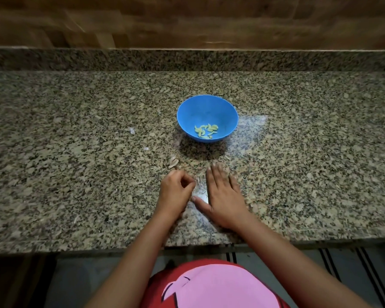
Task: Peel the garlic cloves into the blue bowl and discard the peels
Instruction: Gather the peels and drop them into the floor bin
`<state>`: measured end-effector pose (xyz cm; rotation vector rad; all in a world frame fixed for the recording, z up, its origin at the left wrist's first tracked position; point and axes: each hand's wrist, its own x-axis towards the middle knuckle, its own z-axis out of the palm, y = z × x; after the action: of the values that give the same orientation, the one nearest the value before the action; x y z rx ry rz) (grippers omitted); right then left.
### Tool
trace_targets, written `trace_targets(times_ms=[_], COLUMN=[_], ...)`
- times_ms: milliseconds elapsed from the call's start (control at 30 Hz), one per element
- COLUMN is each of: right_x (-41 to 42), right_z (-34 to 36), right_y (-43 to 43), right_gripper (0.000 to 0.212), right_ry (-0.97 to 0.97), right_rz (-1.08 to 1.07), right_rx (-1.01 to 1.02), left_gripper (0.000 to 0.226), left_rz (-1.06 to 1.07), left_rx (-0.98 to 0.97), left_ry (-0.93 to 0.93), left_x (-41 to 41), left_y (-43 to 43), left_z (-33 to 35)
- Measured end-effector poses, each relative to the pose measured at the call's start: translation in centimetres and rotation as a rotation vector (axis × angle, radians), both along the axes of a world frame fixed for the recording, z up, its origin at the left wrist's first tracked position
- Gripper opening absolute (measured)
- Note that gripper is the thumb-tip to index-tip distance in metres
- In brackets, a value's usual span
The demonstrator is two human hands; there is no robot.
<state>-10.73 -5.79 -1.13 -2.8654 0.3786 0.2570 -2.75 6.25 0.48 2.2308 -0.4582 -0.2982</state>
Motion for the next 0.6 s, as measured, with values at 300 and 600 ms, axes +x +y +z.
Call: trace_targets(times_ms=[300, 600], right_x=[2.7, 5.7], right_z=[0.2, 1.0], right_y=[-0.4, 1.6], right_gripper=[0.080, 0.077], right_ry=[-0.068, -0.113], right_rz=[0.078, 0.027], right_rx=[0.074, 0.106], left_gripper=[0.042, 0.059], left_rz=[0.094, 0.011], left_rx=[-0.140, 0.206], left_ry=[-0.052, -0.193], left_x=[2.0, 10.4], left_y=[3.1, 4.1], left_z=[0.8, -0.3])
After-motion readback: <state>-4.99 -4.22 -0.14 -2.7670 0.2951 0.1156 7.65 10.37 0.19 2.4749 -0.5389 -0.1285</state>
